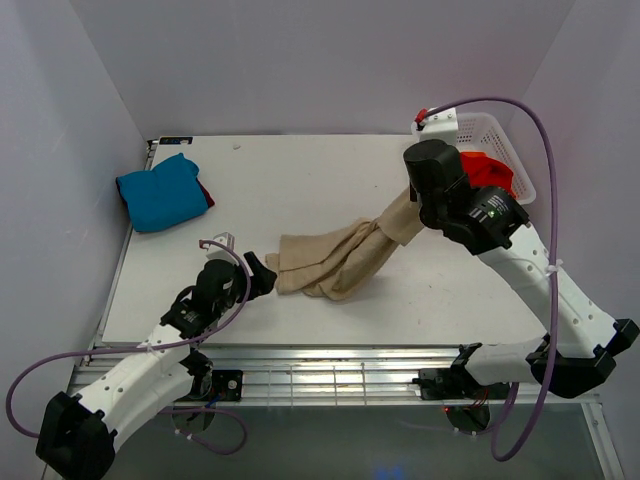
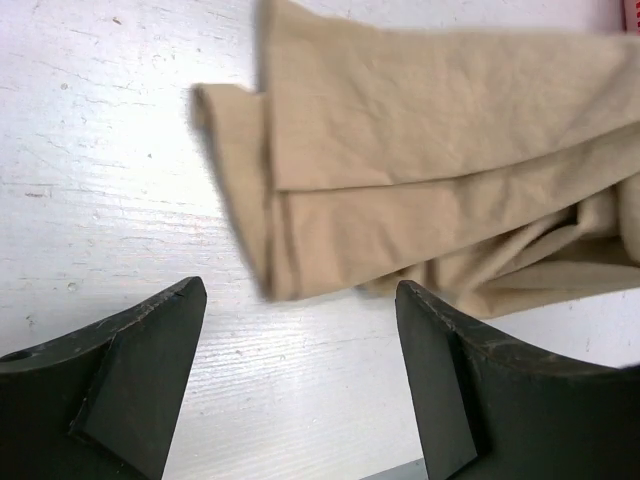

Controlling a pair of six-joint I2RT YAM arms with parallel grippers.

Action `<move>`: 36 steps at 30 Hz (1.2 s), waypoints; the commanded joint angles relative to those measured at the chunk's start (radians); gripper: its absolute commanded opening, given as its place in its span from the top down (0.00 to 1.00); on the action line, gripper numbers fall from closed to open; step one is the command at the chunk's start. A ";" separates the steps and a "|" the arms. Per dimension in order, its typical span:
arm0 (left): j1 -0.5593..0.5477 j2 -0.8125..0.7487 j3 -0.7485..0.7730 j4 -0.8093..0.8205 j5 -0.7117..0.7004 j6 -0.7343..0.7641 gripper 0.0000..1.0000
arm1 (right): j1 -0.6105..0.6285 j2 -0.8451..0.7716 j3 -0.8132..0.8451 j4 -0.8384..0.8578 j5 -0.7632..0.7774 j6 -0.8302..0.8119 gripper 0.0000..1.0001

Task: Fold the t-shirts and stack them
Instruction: Flatten the tshirt out

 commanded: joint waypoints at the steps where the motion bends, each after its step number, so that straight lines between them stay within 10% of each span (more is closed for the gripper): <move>1: -0.002 -0.030 0.005 -0.006 0.004 -0.014 0.14 | -0.029 -0.021 -0.002 0.032 0.019 0.012 0.92; 15: -0.008 0.198 0.047 0.297 0.136 -0.020 0.15 | -0.030 0.204 0.412 0.061 -0.198 -0.106 0.92; 26: -0.247 0.818 0.513 0.347 -0.049 0.176 0.39 | -0.033 0.101 0.113 0.133 -0.191 -0.071 0.92; 36: -0.287 0.955 0.575 0.227 -0.267 0.141 0.50 | -0.041 0.049 -0.024 0.176 -0.179 -0.074 0.92</move>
